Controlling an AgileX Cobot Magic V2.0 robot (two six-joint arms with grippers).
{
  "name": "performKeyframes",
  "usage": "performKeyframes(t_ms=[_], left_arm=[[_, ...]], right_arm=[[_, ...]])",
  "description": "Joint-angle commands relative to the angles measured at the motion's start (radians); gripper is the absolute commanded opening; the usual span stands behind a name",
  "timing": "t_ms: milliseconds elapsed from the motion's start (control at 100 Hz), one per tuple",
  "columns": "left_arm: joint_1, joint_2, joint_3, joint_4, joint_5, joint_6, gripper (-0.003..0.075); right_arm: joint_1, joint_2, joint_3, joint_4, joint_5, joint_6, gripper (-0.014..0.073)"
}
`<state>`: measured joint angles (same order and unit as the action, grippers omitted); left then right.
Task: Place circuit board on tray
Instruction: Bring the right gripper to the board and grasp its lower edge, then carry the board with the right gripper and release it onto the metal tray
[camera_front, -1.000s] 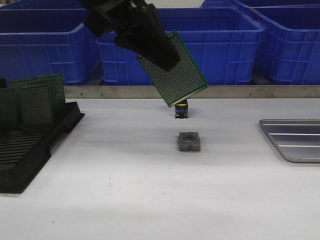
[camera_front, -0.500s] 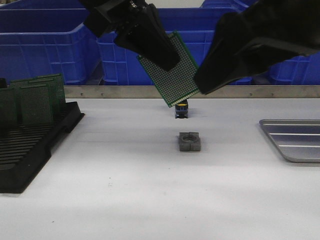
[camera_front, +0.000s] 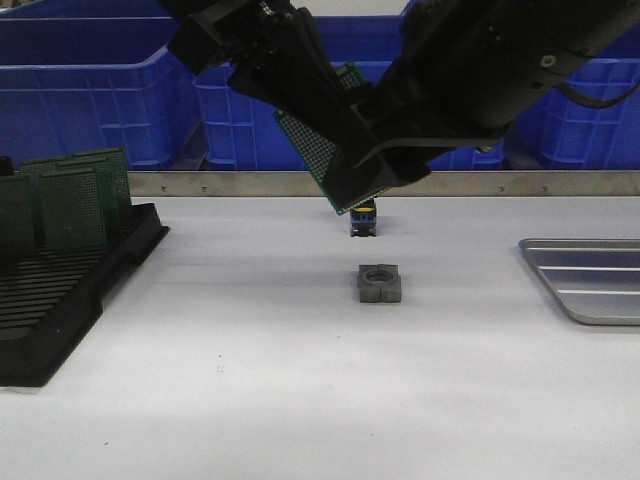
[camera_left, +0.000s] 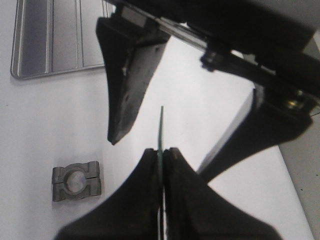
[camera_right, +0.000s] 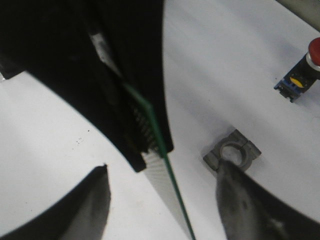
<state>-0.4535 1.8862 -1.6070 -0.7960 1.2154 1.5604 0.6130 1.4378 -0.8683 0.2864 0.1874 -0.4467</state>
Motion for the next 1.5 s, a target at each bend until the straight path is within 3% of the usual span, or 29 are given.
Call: performKeyframes(t_ms=[0,130,340,410,570,680,890,1170,1320,1490], left_arm=[[-0.01,-0.05,-0.031,-0.065,0.064,-0.012,-0.002],[-0.01,-0.05,-0.031,-0.065,0.064,-0.014,-0.002],[-0.008,-0.05,-0.031,-0.096,0.062,-0.014,0.0008],[-0.008,-0.05,-0.031,-0.1,0.062,-0.014,0.0092],[-0.008,-0.05,-0.031,-0.102,0.046,-0.014,0.0384],[-0.006,-0.05,-0.031,-0.102,0.029,-0.014,0.0477],[0.051,-0.05,-0.089,-0.099,0.039,-0.014,0.0481],[0.111,-0.05,-0.151,-0.099,0.061,-0.014,0.0481],[0.113,-0.05,-0.151,-0.098,0.061,-0.014,0.048],[0.113,-0.05,-0.151,-0.098,0.061,-0.014,0.0476]], right_arm=[[0.002,-0.03,-0.035,0.001,-0.07,-0.012,0.0242],[0.002,-0.03,-0.035,0.001,-0.071,-0.012,-0.0078],[0.002,-0.03,-0.035,0.002,-0.059,-0.01,-0.007],[0.002,-0.03,-0.035,0.002,-0.05,-0.009,-0.007],[0.002,-0.03,-0.035,0.027,-0.002,-0.007,-0.007],[-0.001,-0.03,-0.035,0.069,0.029,-0.007,-0.007],[-0.111,-0.03,-0.035,0.159,0.138,-0.007,-0.007],[-0.44,-0.022,-0.035,0.245,0.258,-0.007,-0.007],[-0.593,0.042,-0.035,0.271,0.242,-0.007,-0.007],[-0.661,0.123,-0.035,0.286,0.222,-0.007,-0.007]])
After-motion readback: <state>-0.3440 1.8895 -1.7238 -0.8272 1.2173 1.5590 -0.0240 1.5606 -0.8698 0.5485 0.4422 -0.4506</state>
